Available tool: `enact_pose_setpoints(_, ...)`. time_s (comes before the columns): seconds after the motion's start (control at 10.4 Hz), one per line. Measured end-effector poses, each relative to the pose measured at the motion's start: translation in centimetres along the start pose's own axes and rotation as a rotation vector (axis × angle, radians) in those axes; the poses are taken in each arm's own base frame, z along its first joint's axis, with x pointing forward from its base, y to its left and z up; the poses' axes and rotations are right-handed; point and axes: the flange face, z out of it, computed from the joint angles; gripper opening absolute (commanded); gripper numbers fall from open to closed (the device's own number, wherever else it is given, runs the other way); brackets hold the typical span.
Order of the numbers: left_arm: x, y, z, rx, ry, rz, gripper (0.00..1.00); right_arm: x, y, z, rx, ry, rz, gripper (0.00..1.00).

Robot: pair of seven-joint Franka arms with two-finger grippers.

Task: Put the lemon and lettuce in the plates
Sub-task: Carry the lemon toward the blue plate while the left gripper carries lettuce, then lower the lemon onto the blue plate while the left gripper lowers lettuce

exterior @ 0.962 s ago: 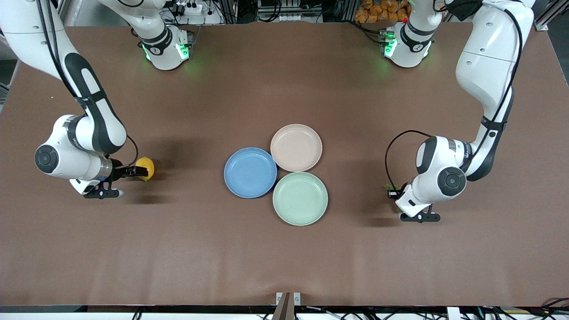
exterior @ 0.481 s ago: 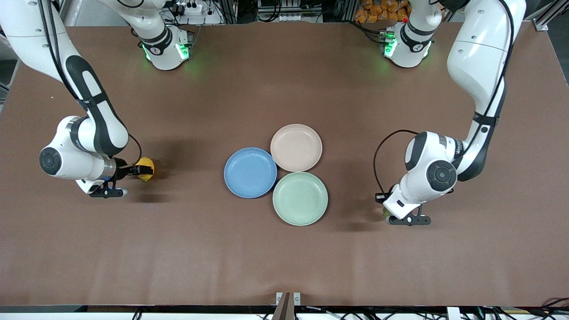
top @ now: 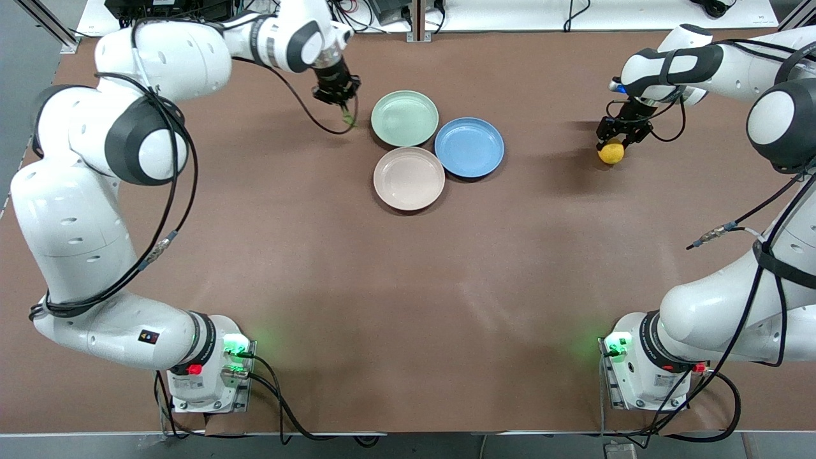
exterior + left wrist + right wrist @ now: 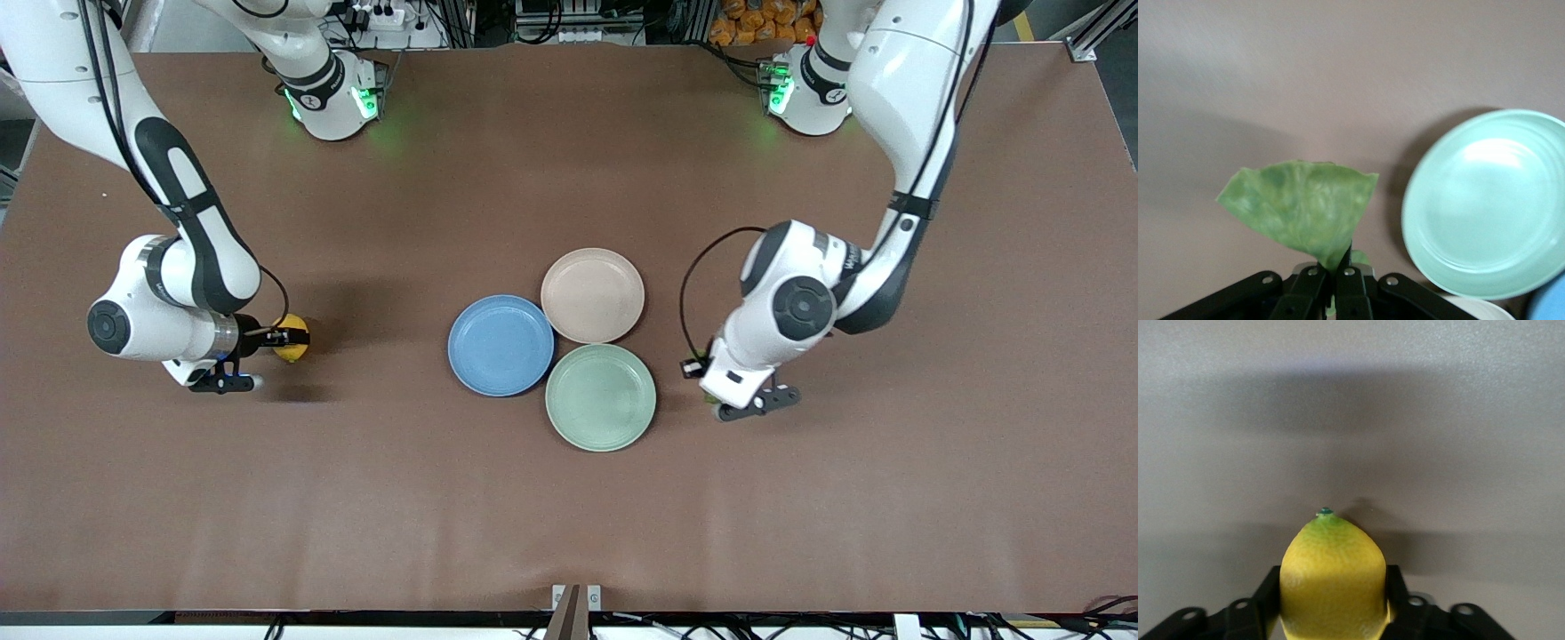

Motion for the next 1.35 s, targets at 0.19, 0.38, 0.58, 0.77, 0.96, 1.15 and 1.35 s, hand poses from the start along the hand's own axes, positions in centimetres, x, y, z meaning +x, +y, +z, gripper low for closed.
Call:
enact_pose_setpoints(0.19, -3.5, 3.1, 0.7, -0.001, -0.019, -0.098, 0.0, 0.0, -0.9, -0.2, 0.007, -0.017, -0.029, 0.0)
enact_pose_setpoints(0.38, -6.8, 5.6, 1.8, 0.011, -0.032, -0.151, 0.0, 0.5, -3.6, -2.2, 0.041, -0.013, -0.051, 0.0)
enact_pose_setpoints(0.58, -9.9, 7.8, 2.6, 0.023, -0.039, -0.206, 0.0, 1.4, -8.5, -4.0, 0.081, 0.013, -0.031, 0.0)
enact_pose_setpoints(0.77, -12.9, 9.4, 3.9, 0.042, -0.05, -0.241, 0.26, 2.3, -15.8, -5.7, 0.086, 0.044, 0.048, 0.0)
enact_pose_setpoints(0.96, -14.9, 10.2, 6.2, 0.074, -0.068, -0.234, 0.48, 2.4, -24.5, -6.1, 0.113, 0.05, 0.131, 0.0)
enact_pose_setpoints(1.15, -15.6, 10.2, 8.0, 0.097, -0.082, -0.227, 1.0, 2.4, -30.9, -4.0, 0.122, 0.037, 0.212, 0.0)
enact_pose_setpoints(1.35, -15.3, 10.1, 8.1, 0.1, -0.077, -0.228, 1.0, 2.7, -34.2, -0.8, 0.132, 0.049, 0.267, 0.0)
